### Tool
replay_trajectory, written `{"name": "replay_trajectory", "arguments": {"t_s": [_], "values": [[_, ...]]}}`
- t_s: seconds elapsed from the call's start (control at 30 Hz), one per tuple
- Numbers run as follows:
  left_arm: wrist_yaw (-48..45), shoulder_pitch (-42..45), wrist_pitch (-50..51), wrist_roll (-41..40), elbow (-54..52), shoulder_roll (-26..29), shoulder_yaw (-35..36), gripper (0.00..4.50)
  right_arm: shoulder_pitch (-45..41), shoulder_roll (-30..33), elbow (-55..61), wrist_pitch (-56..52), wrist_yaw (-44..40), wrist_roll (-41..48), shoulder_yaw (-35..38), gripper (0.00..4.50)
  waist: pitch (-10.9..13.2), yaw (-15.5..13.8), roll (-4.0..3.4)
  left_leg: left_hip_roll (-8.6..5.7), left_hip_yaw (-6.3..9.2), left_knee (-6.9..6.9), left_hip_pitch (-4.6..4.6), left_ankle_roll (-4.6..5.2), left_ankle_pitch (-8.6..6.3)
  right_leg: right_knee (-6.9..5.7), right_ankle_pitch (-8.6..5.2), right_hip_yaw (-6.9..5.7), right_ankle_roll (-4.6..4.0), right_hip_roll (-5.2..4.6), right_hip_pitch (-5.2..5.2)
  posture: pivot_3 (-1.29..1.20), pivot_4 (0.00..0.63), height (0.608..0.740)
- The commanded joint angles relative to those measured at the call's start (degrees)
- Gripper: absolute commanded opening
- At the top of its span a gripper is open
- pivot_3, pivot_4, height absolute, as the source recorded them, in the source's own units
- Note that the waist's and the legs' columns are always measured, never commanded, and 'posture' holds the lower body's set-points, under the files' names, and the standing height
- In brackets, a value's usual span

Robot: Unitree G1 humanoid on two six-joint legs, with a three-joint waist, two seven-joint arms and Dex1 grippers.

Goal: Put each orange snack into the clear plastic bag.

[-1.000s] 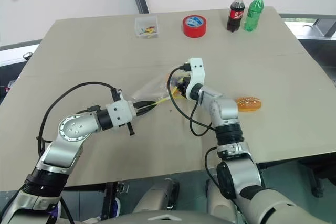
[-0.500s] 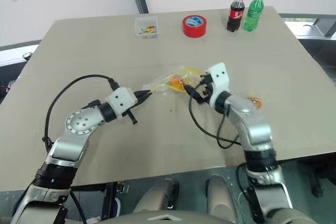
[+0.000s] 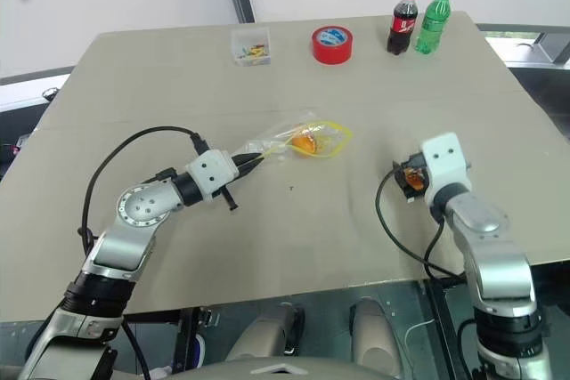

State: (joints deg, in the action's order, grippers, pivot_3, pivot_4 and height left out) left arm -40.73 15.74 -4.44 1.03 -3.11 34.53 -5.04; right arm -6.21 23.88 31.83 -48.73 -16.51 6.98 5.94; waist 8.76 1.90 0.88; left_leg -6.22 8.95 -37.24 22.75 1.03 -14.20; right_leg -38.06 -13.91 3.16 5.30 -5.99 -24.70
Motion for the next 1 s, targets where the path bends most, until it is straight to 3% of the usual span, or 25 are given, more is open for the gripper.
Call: {"name": "replay_trajectory", "arguments": {"t_s": [0.03,0.2,0.47,0.67,0.97,1.0], "values": [[-0.35,1.04,-1.67,-0.25,0.41,0.59,0.76,0.0,2.22,1.65,5.41,1.19,-1.72,2.13,5.8,4.49,0.0,-0.1,0.0,0.0,0.01,-0.01,0.0,0.0,0.0,0.01,0.0,-0.01,0.0,0.0,0.0,0.0,0.15,0.74],[-0.72,1.01,-1.89,-0.57,0.83,0.63,0.83,0.0,7.82,5.84,4.81,7.99,-5.14,1.73,9.72,4.49,0.0,-0.38,0.0,0.01,0.04,-0.01,-0.02,0.01,-0.01,0.02,0.0,-0.05,0.01,0.02,0.04,0.0,0.15,0.74],[-1.71,1.14,-1.62,-0.69,0.28,0.39,0.51,0.0,10.37,15.7,-8.27,26.44,-16.18,-0.55,7.03,4.49,0.0,-0.43,0.01,0.01,-0.03,-0.03,-0.2,0.05,-0.03,0.05,0.01,-0.04,0.03,0.02,0.25,0.0,0.15,0.74],[-1.82,0.74,-1.43,-0.59,-0.53,0.68,0.69,0.0,4.4,20.15,-23.65,37.37,-23.88,-0.94,3.5,4.49,0.04,-0.42,0.04,0.03,-0.04,0.0,-0.61,0.2,-0.12,0.18,0.01,-0.06,0.04,0.02,0.71,0.0,0.15,0.74],[-0.92,-1.67,0.2,-0.62,-3.76,0.91,1.57,0.0,-8.64,19.38,-45.11,47.62,-31.85,-1.89,-2.8,4.49,0.06,-0.39,0.03,0.07,0.0,0.04,-0.93,0.3,-0.19,0.29,0.01,-0.1,0.05,0.03,1.11,0.0,0.15,0.74],[-0.76,-1.95,0.48,-0.62,-4.18,0.93,1.7,0.0,-9.51,19.13,-46.27,47.86,-31.94,-1.84,-2.87,3.96,0.06,-0.39,0.04,0.07,-0.01,0.04,-0.94,0.3,-0.18,0.29,0.01,-0.1,0.05,0.03,1.11,0.0,0.15,0.74]]}}
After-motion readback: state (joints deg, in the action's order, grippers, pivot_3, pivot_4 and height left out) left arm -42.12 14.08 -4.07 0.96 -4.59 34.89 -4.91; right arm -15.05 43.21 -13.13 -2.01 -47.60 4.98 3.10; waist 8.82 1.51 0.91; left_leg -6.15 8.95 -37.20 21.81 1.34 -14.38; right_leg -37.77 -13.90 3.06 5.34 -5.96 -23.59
